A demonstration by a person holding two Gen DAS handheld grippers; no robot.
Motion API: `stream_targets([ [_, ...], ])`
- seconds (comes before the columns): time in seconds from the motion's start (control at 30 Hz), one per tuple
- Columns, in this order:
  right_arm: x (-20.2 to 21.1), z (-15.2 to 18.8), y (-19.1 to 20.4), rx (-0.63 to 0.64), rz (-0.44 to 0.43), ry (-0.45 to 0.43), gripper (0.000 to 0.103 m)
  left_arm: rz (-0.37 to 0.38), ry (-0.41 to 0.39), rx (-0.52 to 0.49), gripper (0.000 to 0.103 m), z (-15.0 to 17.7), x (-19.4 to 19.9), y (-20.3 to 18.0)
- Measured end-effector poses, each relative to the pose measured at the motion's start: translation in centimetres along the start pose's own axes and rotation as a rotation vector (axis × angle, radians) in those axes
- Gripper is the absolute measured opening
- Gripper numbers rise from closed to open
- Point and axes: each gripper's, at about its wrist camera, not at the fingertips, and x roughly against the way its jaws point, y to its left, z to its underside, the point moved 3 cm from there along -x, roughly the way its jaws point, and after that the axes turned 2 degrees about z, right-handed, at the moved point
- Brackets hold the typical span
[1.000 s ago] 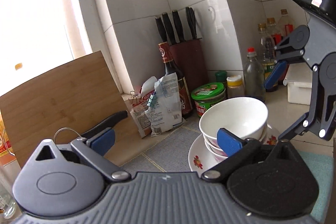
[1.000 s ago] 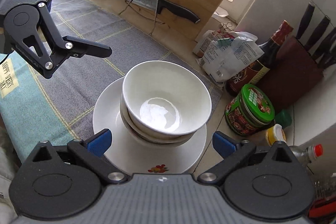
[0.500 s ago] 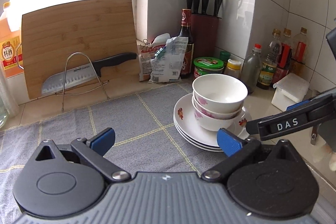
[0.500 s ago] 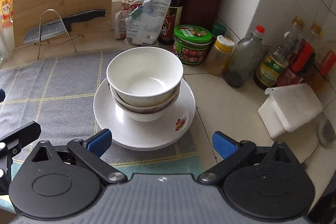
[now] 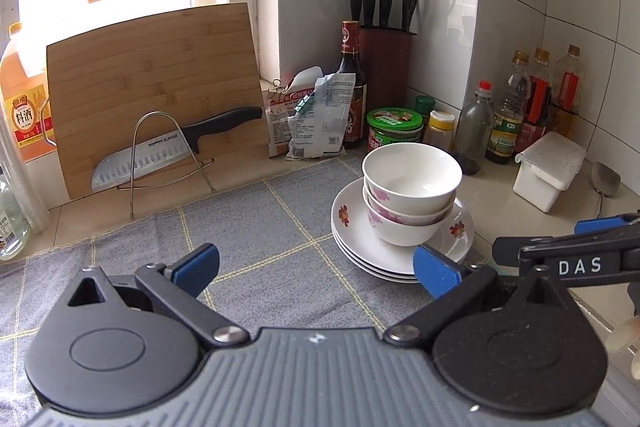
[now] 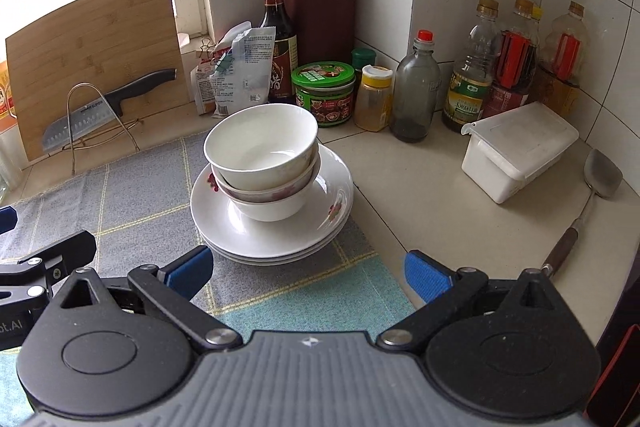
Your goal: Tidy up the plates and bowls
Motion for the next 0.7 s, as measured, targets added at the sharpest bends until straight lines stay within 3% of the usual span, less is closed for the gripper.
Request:
stream_targets([
  [0.7,1.6,-0.5,0.0,-0.003,-0.019,-0.044,0.103,-0.004,-0.015,0.008,0.102,-0.4,0.9,-0.3],
])
